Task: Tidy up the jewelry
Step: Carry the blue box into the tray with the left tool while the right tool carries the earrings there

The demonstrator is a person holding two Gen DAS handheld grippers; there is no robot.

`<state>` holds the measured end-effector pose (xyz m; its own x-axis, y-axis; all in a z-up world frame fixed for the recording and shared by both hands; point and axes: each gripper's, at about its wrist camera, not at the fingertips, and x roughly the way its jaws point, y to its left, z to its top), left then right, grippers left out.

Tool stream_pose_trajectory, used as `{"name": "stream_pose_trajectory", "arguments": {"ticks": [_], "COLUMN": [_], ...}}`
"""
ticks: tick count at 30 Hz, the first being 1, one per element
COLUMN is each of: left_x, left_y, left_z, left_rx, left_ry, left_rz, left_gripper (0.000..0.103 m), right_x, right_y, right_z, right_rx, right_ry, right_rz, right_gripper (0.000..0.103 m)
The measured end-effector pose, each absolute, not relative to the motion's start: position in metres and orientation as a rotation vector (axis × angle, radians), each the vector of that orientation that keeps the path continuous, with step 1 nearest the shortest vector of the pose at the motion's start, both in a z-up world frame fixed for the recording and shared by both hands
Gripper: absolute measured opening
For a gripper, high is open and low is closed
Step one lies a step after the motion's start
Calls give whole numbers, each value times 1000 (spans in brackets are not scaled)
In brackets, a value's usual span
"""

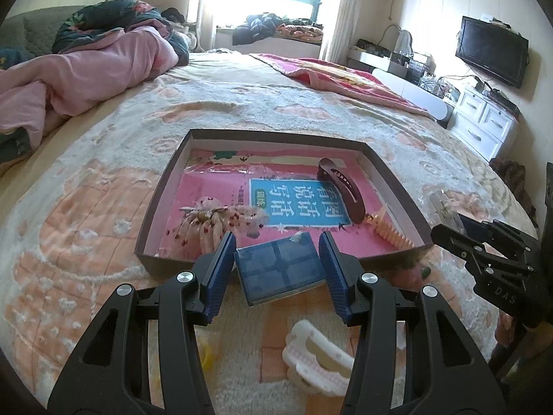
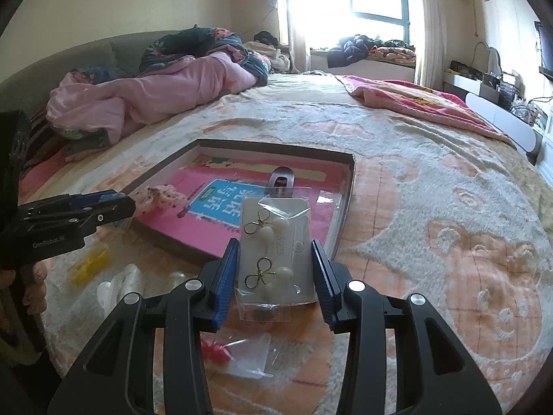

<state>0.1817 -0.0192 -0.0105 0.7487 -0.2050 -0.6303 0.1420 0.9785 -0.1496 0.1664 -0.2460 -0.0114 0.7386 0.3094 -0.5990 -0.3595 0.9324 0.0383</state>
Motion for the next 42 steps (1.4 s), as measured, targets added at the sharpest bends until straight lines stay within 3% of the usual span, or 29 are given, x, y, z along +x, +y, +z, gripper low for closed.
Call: {"name": "stream_pose_trajectory", "arguments": {"ticks": [21, 42], "left_x": [245, 257], "left_y": [-32, -33], "left_z": [-28, -46], "left_rx": [-54, -54], "left_ry": [769, 823], "left_rz": [-193, -182], "left_gripper": [41, 41], "right_x": [234, 279], "right_y": [-252, -228], "right_z": [-25, -37], "right_rx": [-60, -75], "right_ry": [707, 747], "right_rz": [261, 259], "right_gripper": [39, 41]}}
